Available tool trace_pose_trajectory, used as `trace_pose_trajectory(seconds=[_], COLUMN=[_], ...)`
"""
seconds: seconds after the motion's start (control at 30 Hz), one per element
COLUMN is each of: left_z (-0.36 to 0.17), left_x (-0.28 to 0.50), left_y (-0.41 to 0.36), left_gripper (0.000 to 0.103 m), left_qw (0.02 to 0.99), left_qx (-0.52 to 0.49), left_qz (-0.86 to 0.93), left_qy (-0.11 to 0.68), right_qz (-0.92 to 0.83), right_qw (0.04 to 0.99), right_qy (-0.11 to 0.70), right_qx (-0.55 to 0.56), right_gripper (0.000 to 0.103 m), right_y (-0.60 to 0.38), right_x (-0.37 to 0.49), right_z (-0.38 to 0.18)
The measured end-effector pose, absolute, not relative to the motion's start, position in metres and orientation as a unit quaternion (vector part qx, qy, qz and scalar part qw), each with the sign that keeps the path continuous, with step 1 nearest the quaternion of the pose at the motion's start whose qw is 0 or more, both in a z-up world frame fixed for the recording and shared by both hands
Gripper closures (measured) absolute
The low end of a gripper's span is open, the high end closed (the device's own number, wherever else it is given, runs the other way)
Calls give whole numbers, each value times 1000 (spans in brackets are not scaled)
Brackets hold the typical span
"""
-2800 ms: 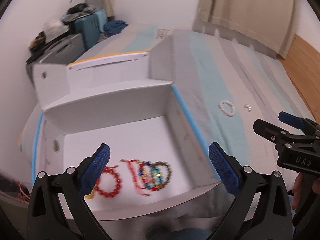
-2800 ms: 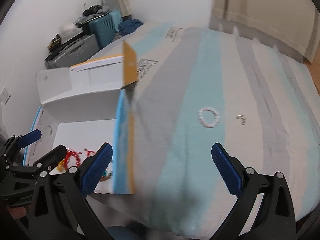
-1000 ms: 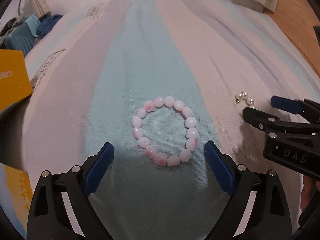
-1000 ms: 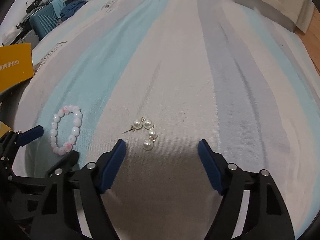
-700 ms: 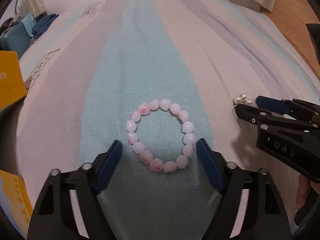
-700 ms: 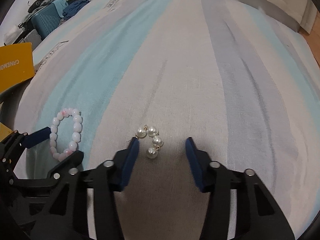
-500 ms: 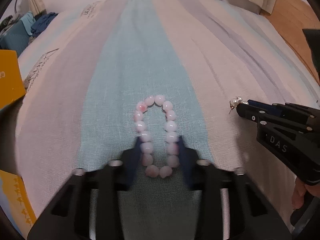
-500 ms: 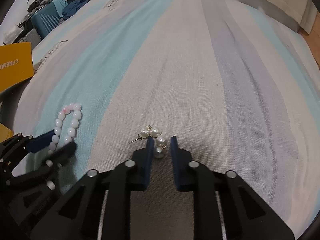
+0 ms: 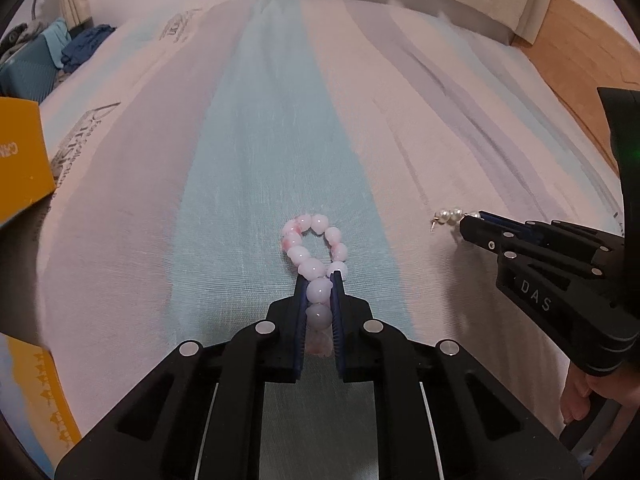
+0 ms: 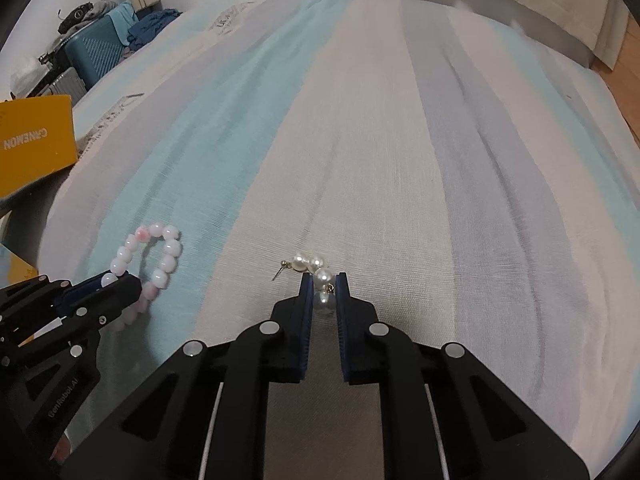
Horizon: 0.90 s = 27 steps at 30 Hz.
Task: Organize jewelry
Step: 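Grasp the pearl earrings with right tool while left tool grasps pink-white bead bracelet, then lift and carry both held items over the white cardboard box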
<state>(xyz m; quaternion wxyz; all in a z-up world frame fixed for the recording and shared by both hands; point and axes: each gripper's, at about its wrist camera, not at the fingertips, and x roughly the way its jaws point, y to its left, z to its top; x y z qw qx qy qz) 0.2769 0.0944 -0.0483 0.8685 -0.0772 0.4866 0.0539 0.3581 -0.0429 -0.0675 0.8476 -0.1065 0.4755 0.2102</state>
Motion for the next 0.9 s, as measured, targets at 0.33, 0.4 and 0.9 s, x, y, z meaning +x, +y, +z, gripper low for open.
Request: trace_pose_trajectory(seconds=[0.33,0.4,0.9], left_z=[-24,-20,13], left_x=[262,257,224], left_y=[94,92,80], left_gripper=[93,93,93], left_qw=[878,880,882], left_qx=[-82,-82,-68], left_qz=[44,43,30], left_qy=[470,466,465], right_qz=[211,211,219], right_qw=[854,856,862], right_qy=[464,461,449], right_qx=[-100,-99,-88], right_gripper=[92,92,92], right_y=[-46,-47,-56], right_x=[346,342,299], right_z=[-50,-45,-13])
